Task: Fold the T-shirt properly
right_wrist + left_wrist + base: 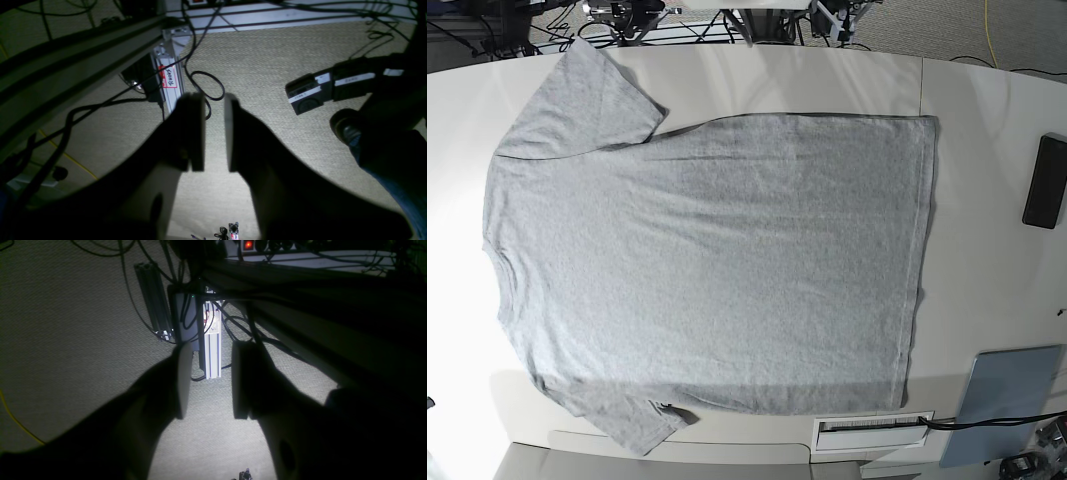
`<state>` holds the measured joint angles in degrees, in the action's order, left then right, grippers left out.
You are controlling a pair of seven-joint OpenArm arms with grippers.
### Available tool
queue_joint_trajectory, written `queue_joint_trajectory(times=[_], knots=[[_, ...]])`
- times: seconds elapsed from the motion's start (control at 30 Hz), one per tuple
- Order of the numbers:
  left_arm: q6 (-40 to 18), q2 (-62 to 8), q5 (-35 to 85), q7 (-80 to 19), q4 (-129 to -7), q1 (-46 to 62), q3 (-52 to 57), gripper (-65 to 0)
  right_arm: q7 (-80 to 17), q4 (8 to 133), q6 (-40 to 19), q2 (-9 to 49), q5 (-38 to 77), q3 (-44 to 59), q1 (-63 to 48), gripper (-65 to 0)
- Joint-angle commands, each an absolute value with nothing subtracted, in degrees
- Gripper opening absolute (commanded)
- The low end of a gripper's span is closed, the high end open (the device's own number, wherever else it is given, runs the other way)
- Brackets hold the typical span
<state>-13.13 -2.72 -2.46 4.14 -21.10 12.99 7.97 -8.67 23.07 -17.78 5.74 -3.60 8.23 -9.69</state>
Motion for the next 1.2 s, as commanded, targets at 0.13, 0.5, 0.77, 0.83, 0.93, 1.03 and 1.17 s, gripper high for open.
queue_joint_trajectory(times=[0.13, 0.5, 0.77, 0.83, 0.93, 1.03, 1.17], knots=[[-13.5, -2.7, -2.6, 4.6, -22.7, 13.4, 8.0, -43.2, -8.1, 23.5, -18.0, 6.5, -3.5, 8.3, -9.9, -53.8], [-13.5, -2.7, -2.6, 4.6, -23.1, 13.4, 8.0, -43.2, -8.1, 23.5, -18.0, 6.5, -3.5, 8.3, -9.8, -53.8], [-13.5, -2.7, -2.6, 4.6, -23.1, 13.4, 8.0, -43.2, -8.1, 23.5, -18.0, 6.5, -3.5, 8.3, -9.8, -53.8], [-13.5, -2.7, -2.6, 4.6, -23.1, 13.4, 8.0, -43.2, -8.1, 23.5, -18.0, 6.5, -3.5, 8.3, -9.8, -53.8], [-13.5, -2.7, -2.6, 4.6, -23.1, 13.4, 8.0, -43.2, -8.1, 23.5, -18.0, 6.5, -3.5, 8.3, -9.8, -53.8], [-13.5, -2.7, -2.6, 4.6, -23.1, 13.4, 8.0, -43.2, -8.1, 23.5, -18.0, 6.5, -3.5, 8.3, -9.8, -53.8], [-13.5, -2.7, -2.6, 4.6, -23.1, 13.4, 8.0, -43.2, -8.1, 23.5, -18.0, 6.5, -3.5, 8.3, -9.8, -53.8]])
